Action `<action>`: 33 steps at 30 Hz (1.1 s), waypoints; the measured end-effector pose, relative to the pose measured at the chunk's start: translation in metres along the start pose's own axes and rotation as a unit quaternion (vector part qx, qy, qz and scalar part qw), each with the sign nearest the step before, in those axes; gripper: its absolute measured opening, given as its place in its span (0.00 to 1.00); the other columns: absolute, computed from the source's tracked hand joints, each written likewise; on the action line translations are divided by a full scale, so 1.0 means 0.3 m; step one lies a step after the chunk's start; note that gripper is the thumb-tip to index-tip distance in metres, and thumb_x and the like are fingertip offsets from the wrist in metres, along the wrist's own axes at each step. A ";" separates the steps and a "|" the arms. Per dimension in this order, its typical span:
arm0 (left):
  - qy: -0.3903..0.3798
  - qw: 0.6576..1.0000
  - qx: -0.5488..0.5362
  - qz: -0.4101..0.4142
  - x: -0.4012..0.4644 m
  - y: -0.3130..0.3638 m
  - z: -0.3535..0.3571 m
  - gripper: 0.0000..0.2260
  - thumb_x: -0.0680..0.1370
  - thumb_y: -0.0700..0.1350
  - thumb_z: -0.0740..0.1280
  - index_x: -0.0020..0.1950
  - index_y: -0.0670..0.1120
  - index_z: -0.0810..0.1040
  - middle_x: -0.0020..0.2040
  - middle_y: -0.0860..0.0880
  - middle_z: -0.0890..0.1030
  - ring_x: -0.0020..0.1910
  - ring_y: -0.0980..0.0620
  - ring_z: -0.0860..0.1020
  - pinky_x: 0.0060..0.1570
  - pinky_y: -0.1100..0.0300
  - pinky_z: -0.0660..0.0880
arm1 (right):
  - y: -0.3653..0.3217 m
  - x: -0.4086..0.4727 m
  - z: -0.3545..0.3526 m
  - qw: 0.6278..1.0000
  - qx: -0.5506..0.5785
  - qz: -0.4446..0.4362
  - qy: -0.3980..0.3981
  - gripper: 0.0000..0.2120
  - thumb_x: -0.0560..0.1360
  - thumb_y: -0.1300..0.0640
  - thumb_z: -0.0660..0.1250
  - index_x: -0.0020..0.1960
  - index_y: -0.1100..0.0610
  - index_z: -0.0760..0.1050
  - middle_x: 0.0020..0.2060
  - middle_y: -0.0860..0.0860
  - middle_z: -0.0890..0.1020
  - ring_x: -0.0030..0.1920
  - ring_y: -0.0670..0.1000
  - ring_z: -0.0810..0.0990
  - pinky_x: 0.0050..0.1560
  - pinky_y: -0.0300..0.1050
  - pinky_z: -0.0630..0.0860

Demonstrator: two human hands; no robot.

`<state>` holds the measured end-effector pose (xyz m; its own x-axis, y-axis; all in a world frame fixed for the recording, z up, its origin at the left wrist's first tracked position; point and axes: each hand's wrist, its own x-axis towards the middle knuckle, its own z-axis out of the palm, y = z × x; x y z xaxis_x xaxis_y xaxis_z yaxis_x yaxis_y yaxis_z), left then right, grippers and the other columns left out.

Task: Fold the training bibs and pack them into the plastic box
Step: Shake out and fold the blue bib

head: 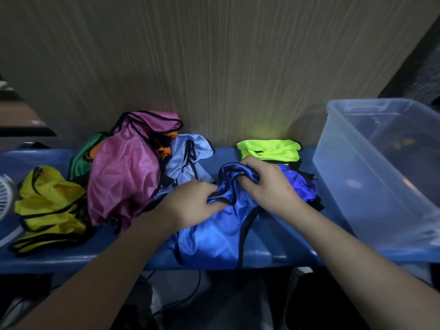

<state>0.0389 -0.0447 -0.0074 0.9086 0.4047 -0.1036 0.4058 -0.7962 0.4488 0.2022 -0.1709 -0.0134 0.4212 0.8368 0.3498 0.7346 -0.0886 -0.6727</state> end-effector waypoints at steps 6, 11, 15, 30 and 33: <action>-0.192 0.881 -0.427 -0.072 -0.049 0.019 0.013 0.21 0.74 0.56 0.75 0.60 0.44 0.80 0.56 0.46 0.85 0.58 0.46 0.83 0.66 0.46 0.75 | -0.001 -0.004 -0.008 0.999 0.018 -0.013 -0.032 0.04 0.75 0.63 0.69 0.46 0.55 0.77 0.33 0.45 0.77 0.34 0.43 0.74 0.39 0.39 0.71; -0.165 0.946 -0.276 -0.032 -0.029 -0.008 0.015 0.13 0.79 0.53 0.70 0.58 0.46 0.81 0.53 0.51 0.85 0.53 0.55 0.82 0.59 0.58 0.77 | -0.008 -0.002 -0.007 0.998 0.039 -0.020 -0.055 0.04 0.73 0.63 0.68 0.45 0.55 0.77 0.34 0.50 0.79 0.36 0.50 0.76 0.41 0.47 0.75; -0.092 0.943 -0.318 -0.023 -0.009 -0.001 0.009 0.07 0.80 0.42 0.68 0.56 0.39 0.78 0.46 0.47 0.83 0.39 0.64 0.80 0.41 0.71 0.73 | -0.010 -0.007 0.000 0.995 0.044 -0.020 -0.090 0.09 0.71 0.65 0.68 0.47 0.54 0.80 0.39 0.47 0.83 0.41 0.48 0.81 0.46 0.47 0.78; 0.022 0.945 -0.325 -0.010 -0.001 -0.003 0.000 0.04 0.79 0.35 0.69 0.49 0.42 0.76 0.47 0.45 0.86 0.47 0.47 0.85 0.51 0.57 0.79 | -0.014 -0.013 0.014 0.992 0.090 0.013 -0.084 0.17 0.68 0.52 0.73 0.52 0.51 0.70 0.43 0.52 0.81 0.43 0.55 0.79 0.47 0.55 0.77; 0.051 0.941 -0.332 -0.024 -0.003 -0.020 -0.019 0.05 0.79 0.34 0.66 0.52 0.42 0.76 0.49 0.44 0.86 0.51 0.44 0.84 0.57 0.50 0.78 | -0.001 -0.008 -0.014 0.986 0.115 0.059 -0.102 0.18 0.70 0.59 0.76 0.53 0.54 0.71 0.46 0.53 0.82 0.43 0.53 0.80 0.50 0.56 0.77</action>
<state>0.0350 -0.0378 -0.0048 0.8626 0.5013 -0.0676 0.2639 -0.3320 0.9056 0.2031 -0.1752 -0.0114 0.3629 0.9216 0.1374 0.5373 -0.0865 -0.8389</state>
